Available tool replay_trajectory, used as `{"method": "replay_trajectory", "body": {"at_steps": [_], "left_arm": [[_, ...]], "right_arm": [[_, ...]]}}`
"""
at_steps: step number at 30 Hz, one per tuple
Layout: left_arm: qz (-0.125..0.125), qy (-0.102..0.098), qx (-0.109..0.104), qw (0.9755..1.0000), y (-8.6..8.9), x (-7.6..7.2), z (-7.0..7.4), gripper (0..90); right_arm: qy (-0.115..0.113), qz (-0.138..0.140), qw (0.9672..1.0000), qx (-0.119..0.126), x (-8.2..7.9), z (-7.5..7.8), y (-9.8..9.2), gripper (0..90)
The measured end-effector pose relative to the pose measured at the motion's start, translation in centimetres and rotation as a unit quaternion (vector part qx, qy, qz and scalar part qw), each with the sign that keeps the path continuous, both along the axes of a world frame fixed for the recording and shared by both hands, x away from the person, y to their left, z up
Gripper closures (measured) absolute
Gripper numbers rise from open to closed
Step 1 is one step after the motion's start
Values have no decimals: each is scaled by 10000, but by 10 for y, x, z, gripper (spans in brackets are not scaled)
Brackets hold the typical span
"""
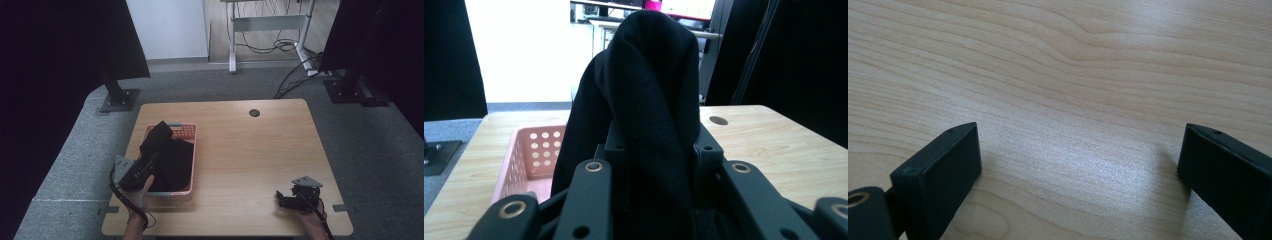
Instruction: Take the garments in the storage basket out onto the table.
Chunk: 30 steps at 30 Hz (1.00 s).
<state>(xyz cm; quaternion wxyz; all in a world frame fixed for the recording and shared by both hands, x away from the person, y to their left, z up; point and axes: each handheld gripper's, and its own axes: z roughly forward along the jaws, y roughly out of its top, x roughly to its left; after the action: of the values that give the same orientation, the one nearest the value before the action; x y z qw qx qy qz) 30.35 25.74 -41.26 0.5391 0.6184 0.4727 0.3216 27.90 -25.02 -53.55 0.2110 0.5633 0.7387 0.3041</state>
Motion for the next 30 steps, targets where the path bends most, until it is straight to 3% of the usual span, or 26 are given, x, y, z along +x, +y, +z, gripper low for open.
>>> {"method": "replay_trajectory", "body": {"at_steps": [9,16,30], "left_arm": [[-20,21,-58,10000,4,0,1,686],[-38,-131,-79,9999,3,-5,7,686],[-67,-228,-131,9996,3,-8,12,687]], "right_arm": [[0,0,10000,1,0,0,0,32],[-1,0,10000,0,0,0,0,33],[-1,-1,10000,0,0,0,0,33]]}}
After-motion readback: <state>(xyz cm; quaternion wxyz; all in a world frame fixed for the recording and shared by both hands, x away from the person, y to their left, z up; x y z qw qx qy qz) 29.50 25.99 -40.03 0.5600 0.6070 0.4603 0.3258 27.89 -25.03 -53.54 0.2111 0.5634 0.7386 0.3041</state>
